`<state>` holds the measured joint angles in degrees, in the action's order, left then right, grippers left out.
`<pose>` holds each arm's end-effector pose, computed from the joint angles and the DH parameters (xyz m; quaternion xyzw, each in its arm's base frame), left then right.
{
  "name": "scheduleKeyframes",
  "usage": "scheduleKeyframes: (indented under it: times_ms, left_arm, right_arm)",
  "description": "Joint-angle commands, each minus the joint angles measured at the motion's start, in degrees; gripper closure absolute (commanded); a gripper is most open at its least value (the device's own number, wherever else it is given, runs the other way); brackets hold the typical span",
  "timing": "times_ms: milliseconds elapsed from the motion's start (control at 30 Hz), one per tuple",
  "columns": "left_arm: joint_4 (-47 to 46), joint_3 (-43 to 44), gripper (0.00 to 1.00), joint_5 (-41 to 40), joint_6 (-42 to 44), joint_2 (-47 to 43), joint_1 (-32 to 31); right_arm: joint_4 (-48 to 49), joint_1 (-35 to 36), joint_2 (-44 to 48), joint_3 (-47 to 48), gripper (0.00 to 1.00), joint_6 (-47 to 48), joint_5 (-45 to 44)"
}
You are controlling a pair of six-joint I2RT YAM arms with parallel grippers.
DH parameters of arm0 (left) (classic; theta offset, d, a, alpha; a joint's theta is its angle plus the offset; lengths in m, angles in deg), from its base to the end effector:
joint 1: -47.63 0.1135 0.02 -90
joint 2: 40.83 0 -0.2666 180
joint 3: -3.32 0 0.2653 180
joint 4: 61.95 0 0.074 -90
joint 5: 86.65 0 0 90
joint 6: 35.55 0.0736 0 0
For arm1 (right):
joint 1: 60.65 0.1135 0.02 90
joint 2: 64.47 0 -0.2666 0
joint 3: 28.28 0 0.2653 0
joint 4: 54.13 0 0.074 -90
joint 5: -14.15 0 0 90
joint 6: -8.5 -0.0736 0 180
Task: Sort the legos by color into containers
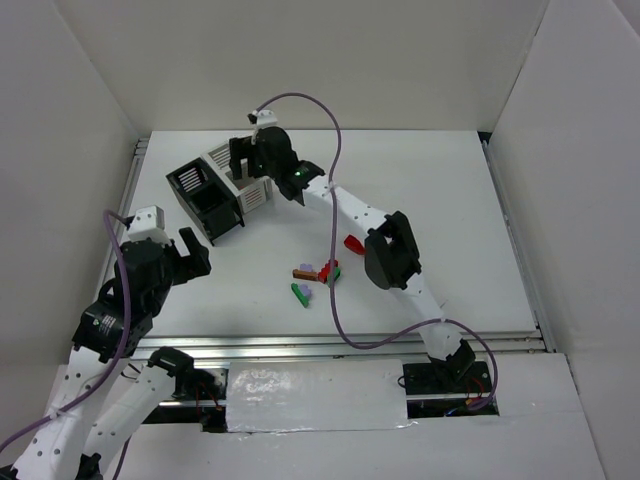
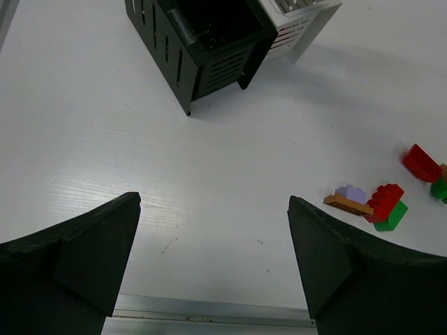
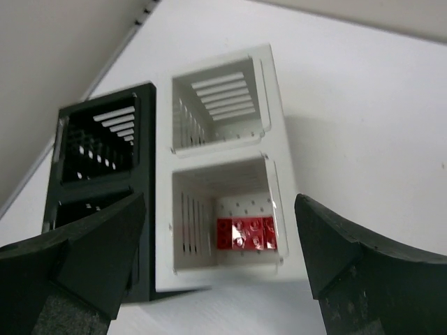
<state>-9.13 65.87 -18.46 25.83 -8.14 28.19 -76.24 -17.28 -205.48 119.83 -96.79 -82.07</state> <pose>0.1569 -0.0264 0.3341 -0.1696 0.8077 -0.0768 0.5595 0.4654 0.4286 0.2759 -0.1602 0.7766 0.2602 0.5510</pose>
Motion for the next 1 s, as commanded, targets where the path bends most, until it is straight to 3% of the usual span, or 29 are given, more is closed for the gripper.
scheduleKeyframes:
  times_ms: [0, 167, 300, 500, 567, 733, 967]
  left_arm:
    - [-2.2, -0.1, 0.01, -0.4, 0.6, -1.2, -0.2]
    - [-2.2, 0.1, 0.01, -0.1, 0.8, -1.3, -0.1]
    - [-2.4, -0.1, 0.00, 0.2, 0.8, -1.6, -0.1]
    - [-2.7, -0.1, 0.01, 1.1, 1.1, -1.6, -0.2]
    - [-2.6, -0.1, 0.00, 1.1, 1.0, -1.7, -0.2]
    - [-2.4, -0.3, 0.01, 0.7, 0.7, -2.0, -0.2]
    - [-2.7, -0.3, 0.01, 1.8, 1.1, -0.8, -0.4]
  right_arm:
    - [1.4, 0.7, 10.6, -8.3, 0.06, -1.1, -2.8]
    - [-13.7, 2.1, 24.3, -22.0, 0.06, -11.9, -19.0]
    - [-22.5, 3.8, 34.0, -37.3, 0.05, -20.8, -25.2]
    - [-22.4, 3.1, 41.9, -56.0, 0.02, -28.9, -29.7]
    - [-22.9, 1.8, 40.1, -55.4, 0.04, -24.7, -29.6]
    - [-22.2, -4.0, 36.2, -52.1, 0.04, -9.8, -16.0]
    - [-23.1, -13.3, 37.1, -53.5, 0.05, 0.9, -4.1]
